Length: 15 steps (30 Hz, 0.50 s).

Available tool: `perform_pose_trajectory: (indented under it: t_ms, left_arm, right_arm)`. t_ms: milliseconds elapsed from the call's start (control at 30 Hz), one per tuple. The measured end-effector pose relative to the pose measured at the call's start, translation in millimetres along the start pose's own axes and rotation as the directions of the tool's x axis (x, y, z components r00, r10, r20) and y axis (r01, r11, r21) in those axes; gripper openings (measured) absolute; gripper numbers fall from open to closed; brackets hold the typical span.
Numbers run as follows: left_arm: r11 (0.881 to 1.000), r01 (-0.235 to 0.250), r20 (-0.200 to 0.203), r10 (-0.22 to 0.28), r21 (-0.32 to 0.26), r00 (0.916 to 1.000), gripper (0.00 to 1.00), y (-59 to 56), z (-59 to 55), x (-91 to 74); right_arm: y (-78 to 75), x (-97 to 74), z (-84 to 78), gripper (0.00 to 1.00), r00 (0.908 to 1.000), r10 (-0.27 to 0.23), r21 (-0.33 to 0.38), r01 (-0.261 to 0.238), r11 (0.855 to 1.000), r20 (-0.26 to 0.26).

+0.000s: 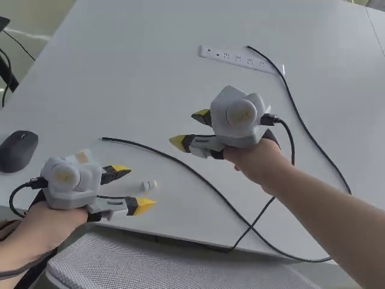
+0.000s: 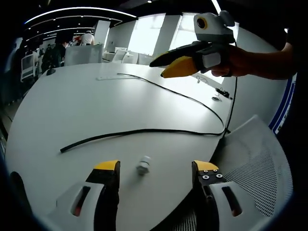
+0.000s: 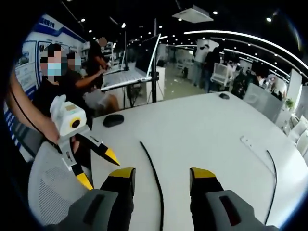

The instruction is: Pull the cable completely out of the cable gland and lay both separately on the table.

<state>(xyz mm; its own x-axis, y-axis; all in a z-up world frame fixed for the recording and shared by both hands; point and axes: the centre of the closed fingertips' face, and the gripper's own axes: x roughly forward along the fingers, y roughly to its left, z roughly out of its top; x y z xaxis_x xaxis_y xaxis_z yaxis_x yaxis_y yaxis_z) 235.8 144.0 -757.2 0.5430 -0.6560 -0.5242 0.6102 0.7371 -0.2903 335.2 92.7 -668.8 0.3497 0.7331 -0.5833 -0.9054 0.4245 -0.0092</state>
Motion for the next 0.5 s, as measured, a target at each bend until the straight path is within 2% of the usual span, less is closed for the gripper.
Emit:
perform_pose_trajectory:
  t_ms: [100, 233, 300, 500]
  left_arm:
    - [1.0, -0.005, -0.004, 0.005, 0.006, 1.0, 0.62, -0.8, 0.5, -4.7]
    - [1.0, -0.011, 0.009, 0.011, -0.005, 0.9999, 0.64, -3.7, 6.9, -13.4]
    - [1.0, -0.015, 0.021, 0.015, -0.012, 0.9997, 0.66, -4.0, 10.2, -16.3]
    - [0.999, -0.023, 0.043, 0.024, -0.022, 0.9988, 0.71, -7.3, 17.4, -24.6]
  right_arm:
    - [0.2, -14.8, 2.3, 0.45, 0.9996, -0.008, 0.01, 0.008, 1.0, 0.025]
    - [1.9, -38.1, 4.8, 0.49, 0.9965, -0.021, 0.049, 0.017, 0.999, 0.081]
    - [2.4, -49.0, 2.0, 0.52, 0.9943, -0.041, 0.068, 0.034, 0.997, 0.099]
    - [10.2, -76.6, -11.5, 0.58, 0.99, -0.056, 0.117, 0.041, 0.992, 0.13]
